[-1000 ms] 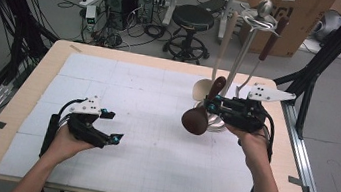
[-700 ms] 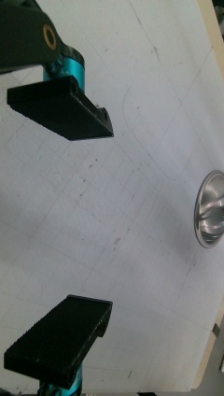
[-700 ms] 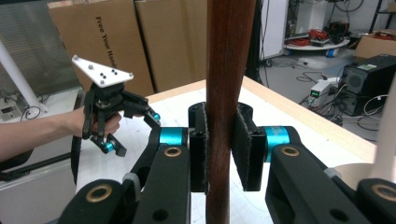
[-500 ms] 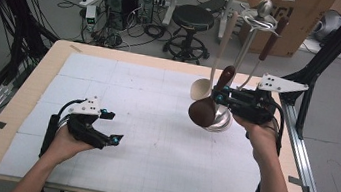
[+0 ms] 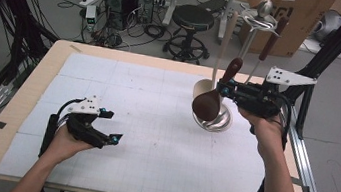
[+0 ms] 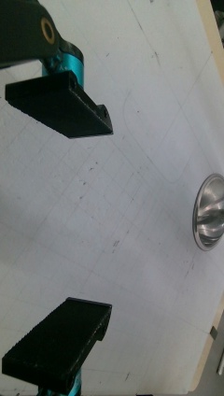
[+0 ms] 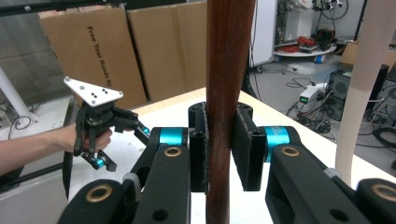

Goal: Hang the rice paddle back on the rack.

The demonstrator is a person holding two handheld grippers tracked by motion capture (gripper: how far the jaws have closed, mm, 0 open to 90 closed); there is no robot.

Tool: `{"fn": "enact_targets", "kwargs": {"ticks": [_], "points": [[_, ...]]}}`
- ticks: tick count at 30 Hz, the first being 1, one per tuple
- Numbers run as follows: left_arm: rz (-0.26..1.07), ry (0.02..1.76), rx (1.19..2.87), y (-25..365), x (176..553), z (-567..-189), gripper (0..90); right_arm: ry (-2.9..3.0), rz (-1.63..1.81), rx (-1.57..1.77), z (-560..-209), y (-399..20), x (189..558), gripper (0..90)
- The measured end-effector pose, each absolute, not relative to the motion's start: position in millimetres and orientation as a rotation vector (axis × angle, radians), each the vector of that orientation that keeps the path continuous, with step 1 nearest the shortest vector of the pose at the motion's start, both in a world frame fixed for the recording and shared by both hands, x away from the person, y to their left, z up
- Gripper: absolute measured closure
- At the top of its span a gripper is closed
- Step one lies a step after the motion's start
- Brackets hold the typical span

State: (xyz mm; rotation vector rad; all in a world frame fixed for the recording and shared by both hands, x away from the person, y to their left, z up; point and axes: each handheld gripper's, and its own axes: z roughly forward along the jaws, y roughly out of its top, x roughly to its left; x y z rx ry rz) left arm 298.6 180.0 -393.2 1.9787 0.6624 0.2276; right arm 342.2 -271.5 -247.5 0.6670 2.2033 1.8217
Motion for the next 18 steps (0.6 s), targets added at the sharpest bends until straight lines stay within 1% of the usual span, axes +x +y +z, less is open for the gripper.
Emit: {"fn": "enact_targets", "kwargs": {"ticks": [11, 18], "points": [[0.229, 0.674, 1.980, 180.9, 299.1, -393.6, 10.3, 2.200, 1.848, 0.700, -246.6, -275.2, 345.5, 78.1], [0.229, 0.682, 1.969, 180.9, 298.3, -393.2, 10.0, 2.212, 1.820, 0.687, -233.9, -273.2, 345.0, 78.1]]}}
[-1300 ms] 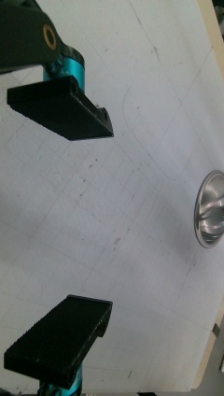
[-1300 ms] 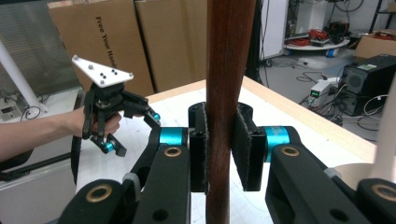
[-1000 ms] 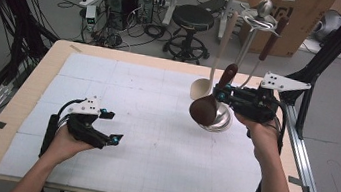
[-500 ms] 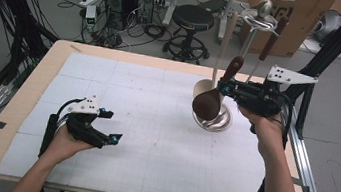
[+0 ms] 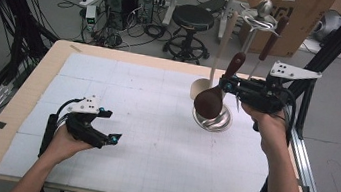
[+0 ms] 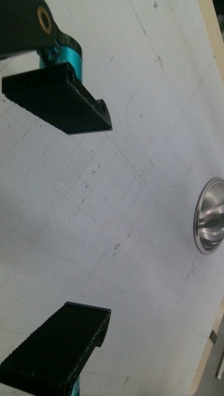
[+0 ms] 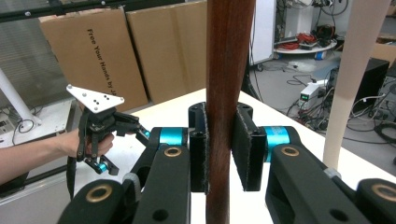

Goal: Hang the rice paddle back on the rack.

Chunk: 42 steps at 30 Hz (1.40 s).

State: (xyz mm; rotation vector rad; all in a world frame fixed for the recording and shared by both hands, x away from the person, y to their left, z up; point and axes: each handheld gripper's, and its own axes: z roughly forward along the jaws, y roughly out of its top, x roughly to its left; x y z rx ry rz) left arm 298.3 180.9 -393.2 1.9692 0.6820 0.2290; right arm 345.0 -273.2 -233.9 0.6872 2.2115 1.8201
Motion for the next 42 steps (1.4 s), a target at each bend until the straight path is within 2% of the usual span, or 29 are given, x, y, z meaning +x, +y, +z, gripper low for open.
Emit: {"fn": "enact_targets", "kwargs": {"ticks": [23, 42], "points": [[0.238, 0.693, 1.955, 183.5, 299.2, -392.9, 7.3, 2.222, 1.767, 0.667, -190.3, -268.2, 353.8, 78.1], [0.242, 0.697, 1.949, 184.1, 299.0, -392.6, 6.4, 2.218, 1.735, 0.730, -191.0, -273.1, 366.4, 78.1]]}}
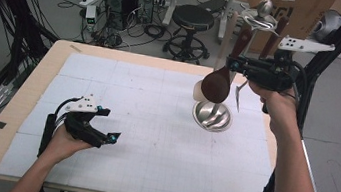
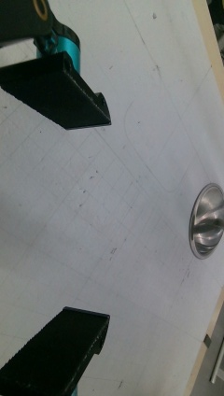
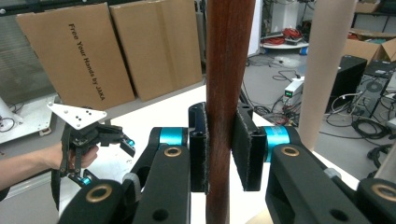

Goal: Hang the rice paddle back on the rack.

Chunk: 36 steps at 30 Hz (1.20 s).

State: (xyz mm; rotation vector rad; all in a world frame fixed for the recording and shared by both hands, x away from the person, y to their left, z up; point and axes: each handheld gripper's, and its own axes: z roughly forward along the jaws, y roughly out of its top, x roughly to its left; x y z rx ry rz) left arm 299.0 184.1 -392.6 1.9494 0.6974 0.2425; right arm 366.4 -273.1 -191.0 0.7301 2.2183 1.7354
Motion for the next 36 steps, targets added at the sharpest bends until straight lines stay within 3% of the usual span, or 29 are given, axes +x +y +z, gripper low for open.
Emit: {"fn": "enact_targets", "kwargs": {"ticks": [36], "points": [[0.248, 0.707, 1.946, 185.8, 299.4, -392.4, 1.7, 2.174, 1.701, 0.821, -194.2, -283.2, 384.9, 77.9]]}}
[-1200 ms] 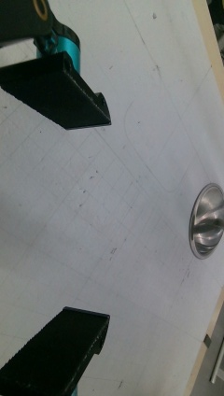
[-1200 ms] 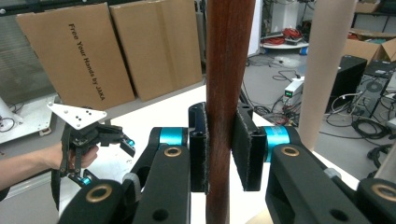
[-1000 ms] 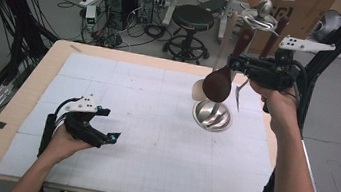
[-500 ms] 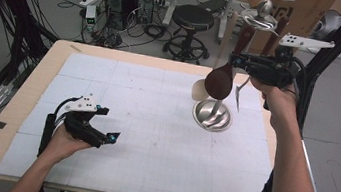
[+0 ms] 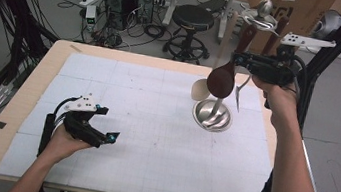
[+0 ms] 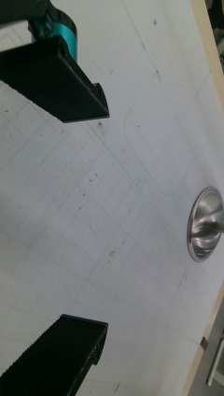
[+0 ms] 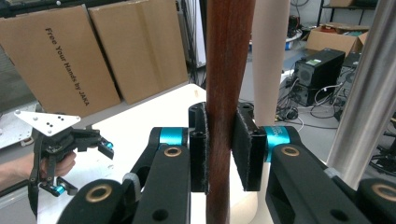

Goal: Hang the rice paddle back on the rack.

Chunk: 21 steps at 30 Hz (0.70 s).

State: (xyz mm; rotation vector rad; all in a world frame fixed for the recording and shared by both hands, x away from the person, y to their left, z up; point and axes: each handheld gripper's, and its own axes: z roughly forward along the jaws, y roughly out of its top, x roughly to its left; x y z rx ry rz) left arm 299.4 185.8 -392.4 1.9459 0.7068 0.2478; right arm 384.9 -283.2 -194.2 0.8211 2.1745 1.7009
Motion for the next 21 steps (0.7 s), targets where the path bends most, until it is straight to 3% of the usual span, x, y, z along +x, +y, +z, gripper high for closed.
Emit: {"fn": "enact_targets", "kwargs": {"ticks": [21], "points": [[0.237, 0.706, 1.945, 185.4, 299.2, -392.7, 1.7, 2.123, 1.673, 0.864, -197.4, -286.9, 384.2, 72.7]]}}
